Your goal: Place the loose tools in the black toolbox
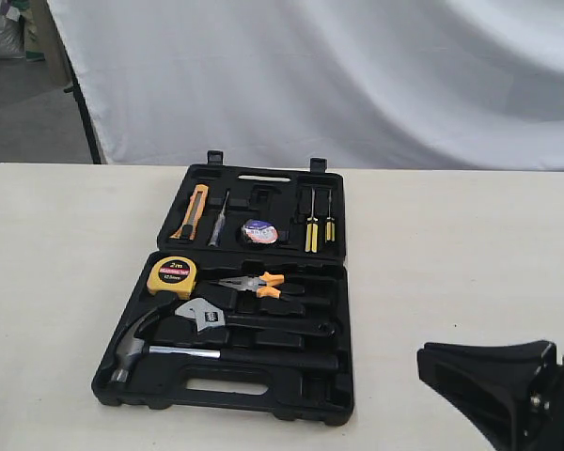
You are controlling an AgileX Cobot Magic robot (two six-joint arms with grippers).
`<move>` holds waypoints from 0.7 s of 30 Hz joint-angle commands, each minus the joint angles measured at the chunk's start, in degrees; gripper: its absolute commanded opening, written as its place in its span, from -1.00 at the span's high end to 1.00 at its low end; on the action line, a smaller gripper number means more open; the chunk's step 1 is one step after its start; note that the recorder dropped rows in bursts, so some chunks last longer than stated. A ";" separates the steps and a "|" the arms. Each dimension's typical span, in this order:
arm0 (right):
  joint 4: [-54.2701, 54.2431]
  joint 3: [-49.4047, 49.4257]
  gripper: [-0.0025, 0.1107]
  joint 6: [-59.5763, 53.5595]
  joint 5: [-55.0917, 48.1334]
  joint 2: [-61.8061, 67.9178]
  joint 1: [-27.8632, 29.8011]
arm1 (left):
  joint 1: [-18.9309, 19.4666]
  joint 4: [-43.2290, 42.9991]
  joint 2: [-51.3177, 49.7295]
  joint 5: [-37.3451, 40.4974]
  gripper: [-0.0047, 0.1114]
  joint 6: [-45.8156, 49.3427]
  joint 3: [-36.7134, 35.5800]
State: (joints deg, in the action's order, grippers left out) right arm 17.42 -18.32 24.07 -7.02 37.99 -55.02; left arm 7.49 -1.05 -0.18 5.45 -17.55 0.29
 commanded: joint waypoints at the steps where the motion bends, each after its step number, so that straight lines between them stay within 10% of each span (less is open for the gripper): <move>1: 0.75 7.00 0.96 -2.03 10.92 -3.96 0.23 | 1.45 -0.25 0.18 -0.41 0.91 -0.27 0.15; 21: -9.02 18.32 0.96 -2.26 16.08 -8.63 0.23 | 1.45 -0.25 0.18 -0.41 0.91 -0.27 0.15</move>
State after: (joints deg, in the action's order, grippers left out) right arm 10.63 -0.24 21.65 7.55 29.64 -55.02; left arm 7.49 -1.05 -0.18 5.45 -17.55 0.29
